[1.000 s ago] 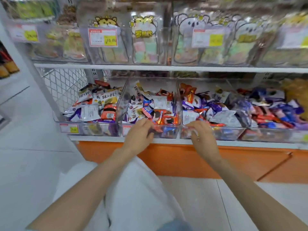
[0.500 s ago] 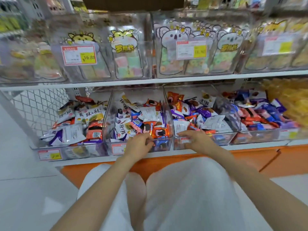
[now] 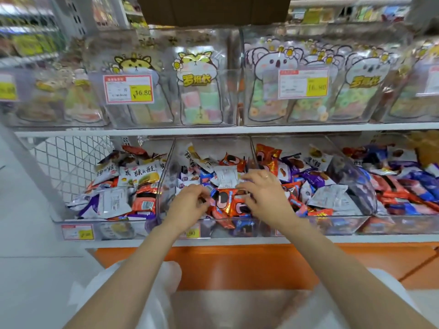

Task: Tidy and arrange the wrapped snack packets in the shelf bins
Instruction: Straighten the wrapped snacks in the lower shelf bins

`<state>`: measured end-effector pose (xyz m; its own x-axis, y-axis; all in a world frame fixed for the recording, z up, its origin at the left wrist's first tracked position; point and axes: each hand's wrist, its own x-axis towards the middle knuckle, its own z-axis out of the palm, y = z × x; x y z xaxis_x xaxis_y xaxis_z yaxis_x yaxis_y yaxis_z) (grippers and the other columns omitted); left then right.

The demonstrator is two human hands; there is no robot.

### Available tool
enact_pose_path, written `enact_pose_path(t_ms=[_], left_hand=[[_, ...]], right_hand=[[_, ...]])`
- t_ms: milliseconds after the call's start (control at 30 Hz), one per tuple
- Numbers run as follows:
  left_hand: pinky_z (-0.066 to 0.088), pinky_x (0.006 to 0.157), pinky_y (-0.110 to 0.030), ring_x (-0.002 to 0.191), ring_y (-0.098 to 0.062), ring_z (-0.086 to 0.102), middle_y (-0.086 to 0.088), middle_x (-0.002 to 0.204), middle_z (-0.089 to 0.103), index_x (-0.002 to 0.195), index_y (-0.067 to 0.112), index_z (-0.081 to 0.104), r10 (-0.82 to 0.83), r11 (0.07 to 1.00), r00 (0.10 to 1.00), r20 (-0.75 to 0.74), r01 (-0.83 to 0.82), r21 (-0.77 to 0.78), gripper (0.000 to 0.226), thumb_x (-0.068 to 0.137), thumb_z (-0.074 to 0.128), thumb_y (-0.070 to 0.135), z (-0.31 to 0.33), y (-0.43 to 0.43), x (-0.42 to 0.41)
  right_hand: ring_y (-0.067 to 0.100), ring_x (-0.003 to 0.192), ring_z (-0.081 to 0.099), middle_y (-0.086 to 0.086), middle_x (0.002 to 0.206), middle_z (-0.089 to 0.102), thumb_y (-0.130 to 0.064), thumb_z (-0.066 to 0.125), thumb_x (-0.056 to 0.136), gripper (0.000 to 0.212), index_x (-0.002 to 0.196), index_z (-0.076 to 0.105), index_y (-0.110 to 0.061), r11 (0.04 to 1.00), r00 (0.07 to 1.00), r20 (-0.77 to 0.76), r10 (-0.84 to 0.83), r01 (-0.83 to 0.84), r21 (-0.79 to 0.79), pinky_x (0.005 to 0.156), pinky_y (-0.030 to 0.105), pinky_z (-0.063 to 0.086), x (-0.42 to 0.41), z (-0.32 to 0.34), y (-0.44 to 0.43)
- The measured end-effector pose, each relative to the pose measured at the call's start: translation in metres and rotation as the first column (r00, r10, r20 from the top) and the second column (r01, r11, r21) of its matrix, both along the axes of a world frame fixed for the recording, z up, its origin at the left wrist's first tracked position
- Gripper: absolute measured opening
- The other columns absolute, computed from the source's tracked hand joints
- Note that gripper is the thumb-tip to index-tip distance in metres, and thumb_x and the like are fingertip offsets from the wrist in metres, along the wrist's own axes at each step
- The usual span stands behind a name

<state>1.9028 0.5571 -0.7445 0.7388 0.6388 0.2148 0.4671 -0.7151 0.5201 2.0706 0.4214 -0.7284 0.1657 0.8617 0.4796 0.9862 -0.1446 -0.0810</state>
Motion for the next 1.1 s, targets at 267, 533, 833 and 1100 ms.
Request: enact_pose_path(t_ms=[267, 533, 833, 1100], left_hand=[[0.027, 0.102, -0.040, 0.128, -0.020, 0.034, 0.001, 0.135, 0.046, 0.133, 0.026, 0.040, -0.013, 0.994, 0.904, -0.428, 0.058, 0.092, 0.059, 0.082, 0.065, 0.041, -0.013, 0.014, 0.061], [0.030, 0.096, -0.036, 0.120, -0.023, 0.037, -0.004, 0.122, 0.046, 0.122, 0.025, 0.055, -0.065, 0.998, 0.918, -0.392, 0.061, -0.021, 0.052, 0.075, 0.074, 0.035, -0.006, 0.022, 0.064], [0.038, 0.062, -0.014, 0.071, -0.008, 0.051, 0.010, 0.080, 0.056, 0.091, 0.021, 0.056, 0.072, 0.973, 0.954, 0.292, -0.002, -0.233, 0.026, 0.075, 0.076, 0.017, 0.043, -0.001, 0.063], [0.048, 0.085, -0.011, 0.098, -0.001, 0.060, 0.006, 0.106, 0.063, 0.113, 0.017, 0.056, -0.189, 0.781, 0.878, 0.439, 0.406, -0.475, 0.030, 0.087, 0.062, 0.004, 0.046, -0.048, 0.109]], right_hand=[[0.024, 0.107, 0.053, 0.004, 0.097, 0.065, -0.046, 0.044, 0.095, 0.038, 0.101, 0.064, -0.014, 0.834, 0.867, 0.498, -0.010, 0.282, -0.474, 0.100, 0.060, -0.022, -0.006, -0.003, 0.018], [0.023, 0.124, 0.038, 0.003, 0.123, 0.053, -0.032, 0.058, 0.088, 0.038, 0.123, 0.055, -0.018, 0.877, 0.981, 0.192, -0.014, 0.104, -0.469, 0.113, 0.049, 0.007, 0.001, -0.001, 0.015], [0.009, 0.091, 0.048, -0.008, 0.099, 0.056, -0.029, 0.076, 0.076, 0.030, 0.102, 0.063, -0.022, 0.985, 0.809, -0.585, -0.063, 0.145, 0.095, 0.073, 0.020, 0.036, 0.019, 0.036, -0.019], [0.024, 0.091, 0.060, 0.009, 0.117, 0.058, -0.013, 0.071, 0.083, 0.046, 0.127, 0.057, -0.011, 0.895, 0.595, -0.754, -0.279, 0.446, 0.022, 0.075, 0.020, 0.043, 0.071, 0.027, -0.057]])
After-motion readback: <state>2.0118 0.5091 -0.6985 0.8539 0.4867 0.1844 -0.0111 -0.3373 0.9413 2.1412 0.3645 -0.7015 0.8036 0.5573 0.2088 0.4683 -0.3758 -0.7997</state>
